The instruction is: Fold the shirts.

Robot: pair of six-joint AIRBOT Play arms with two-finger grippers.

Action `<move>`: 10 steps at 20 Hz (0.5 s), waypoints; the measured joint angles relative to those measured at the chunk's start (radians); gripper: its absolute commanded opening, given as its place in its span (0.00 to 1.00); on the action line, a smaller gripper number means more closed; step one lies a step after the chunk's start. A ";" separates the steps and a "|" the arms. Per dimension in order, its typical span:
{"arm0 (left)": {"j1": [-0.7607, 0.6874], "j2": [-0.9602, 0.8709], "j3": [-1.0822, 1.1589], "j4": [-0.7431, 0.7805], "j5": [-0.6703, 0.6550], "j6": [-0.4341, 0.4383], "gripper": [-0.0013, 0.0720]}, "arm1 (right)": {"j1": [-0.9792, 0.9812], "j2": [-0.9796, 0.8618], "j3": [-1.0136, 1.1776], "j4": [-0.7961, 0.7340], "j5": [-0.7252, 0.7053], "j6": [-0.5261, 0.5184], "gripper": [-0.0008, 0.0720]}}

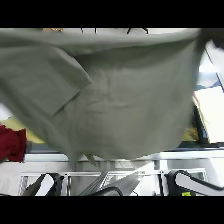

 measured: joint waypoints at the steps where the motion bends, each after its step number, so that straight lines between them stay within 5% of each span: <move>1: -0.054 -0.043 -0.056 0.034 0.008 0.013 0.03 | 0.021 -0.061 -0.043 -0.002 -0.011 -0.017 0.05; 6: -0.312 -0.372 -0.191 0.296 0.190 0.041 0.03 | 0.080 -0.358 -0.135 -0.043 -0.160 -0.064 0.05; 10: -0.411 -0.689 -0.025 0.416 0.226 -0.008 0.03 | 0.090 -0.549 -0.092 -0.045 -0.284 -0.071 0.05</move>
